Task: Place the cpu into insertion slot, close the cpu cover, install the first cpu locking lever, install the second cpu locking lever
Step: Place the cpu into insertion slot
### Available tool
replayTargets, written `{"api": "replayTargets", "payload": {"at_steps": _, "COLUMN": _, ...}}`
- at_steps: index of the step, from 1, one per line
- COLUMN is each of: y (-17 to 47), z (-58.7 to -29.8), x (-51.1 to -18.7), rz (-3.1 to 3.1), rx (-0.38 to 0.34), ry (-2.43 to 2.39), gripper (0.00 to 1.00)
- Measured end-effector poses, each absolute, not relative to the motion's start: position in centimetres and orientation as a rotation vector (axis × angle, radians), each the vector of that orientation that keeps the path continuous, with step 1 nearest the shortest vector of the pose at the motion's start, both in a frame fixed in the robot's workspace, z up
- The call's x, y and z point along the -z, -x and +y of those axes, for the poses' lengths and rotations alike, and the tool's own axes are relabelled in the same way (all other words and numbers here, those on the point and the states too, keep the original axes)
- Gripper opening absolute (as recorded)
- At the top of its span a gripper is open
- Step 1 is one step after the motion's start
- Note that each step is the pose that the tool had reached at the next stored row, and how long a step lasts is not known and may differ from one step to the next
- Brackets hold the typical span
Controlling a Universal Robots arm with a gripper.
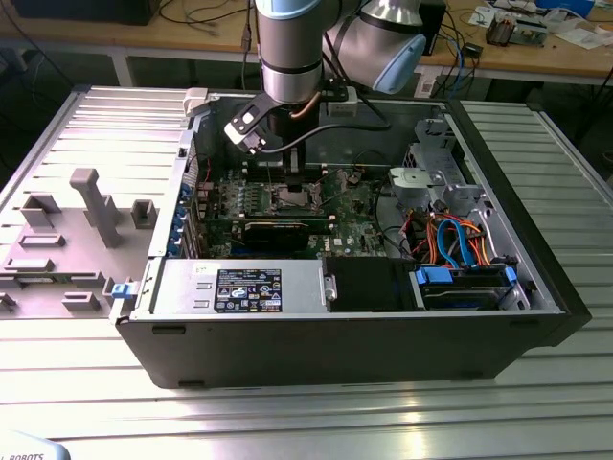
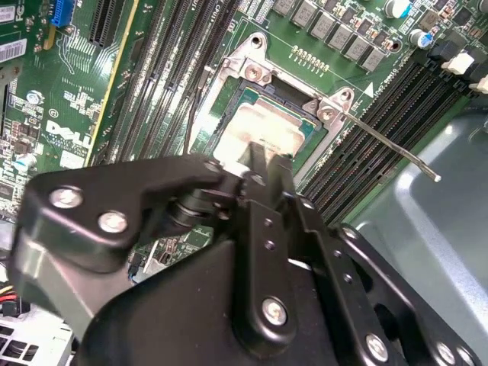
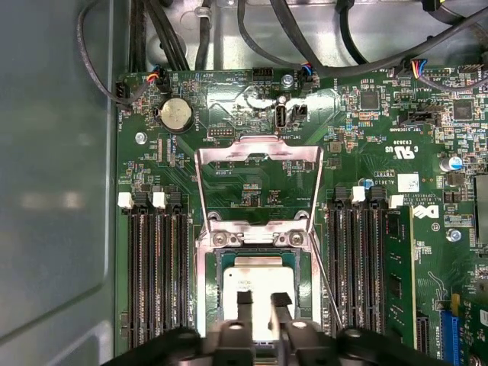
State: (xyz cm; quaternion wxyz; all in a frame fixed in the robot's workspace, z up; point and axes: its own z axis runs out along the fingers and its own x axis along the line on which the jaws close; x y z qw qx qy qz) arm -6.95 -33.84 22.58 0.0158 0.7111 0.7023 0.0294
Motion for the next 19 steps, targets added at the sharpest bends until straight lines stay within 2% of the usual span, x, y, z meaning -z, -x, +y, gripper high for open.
{"api": "replayTargets", "payload": {"at_steps": 1, "y": 6.95, "z": -33.84, "x": -22.58, "rz": 2.184, "rx": -0.092, "ry": -2.212, "gripper": 0.23}}
{"api": "replayTargets", "payload": {"at_steps": 3, "y": 6.94, "z": -33.84, "x": -22.58, "rz": 2.185, "rx": -0.092, "ry": -2.212, "gripper": 0.11}}
{"api": "replayTargets", "payload": {"at_steps": 4, "y": 6.94, "z": -33.84, "x": -22.58, "rz": 2.184, "rx": -0.092, "ry": -2.211, "gripper": 0.11}}
{"api": "replayTargets", "payload": {"at_steps": 19, "y": 6.90, "z": -33.84, "x": -22.58, "rz": 2.185, "rx": -0.092, "ry": -2.212, "gripper": 0.11}}
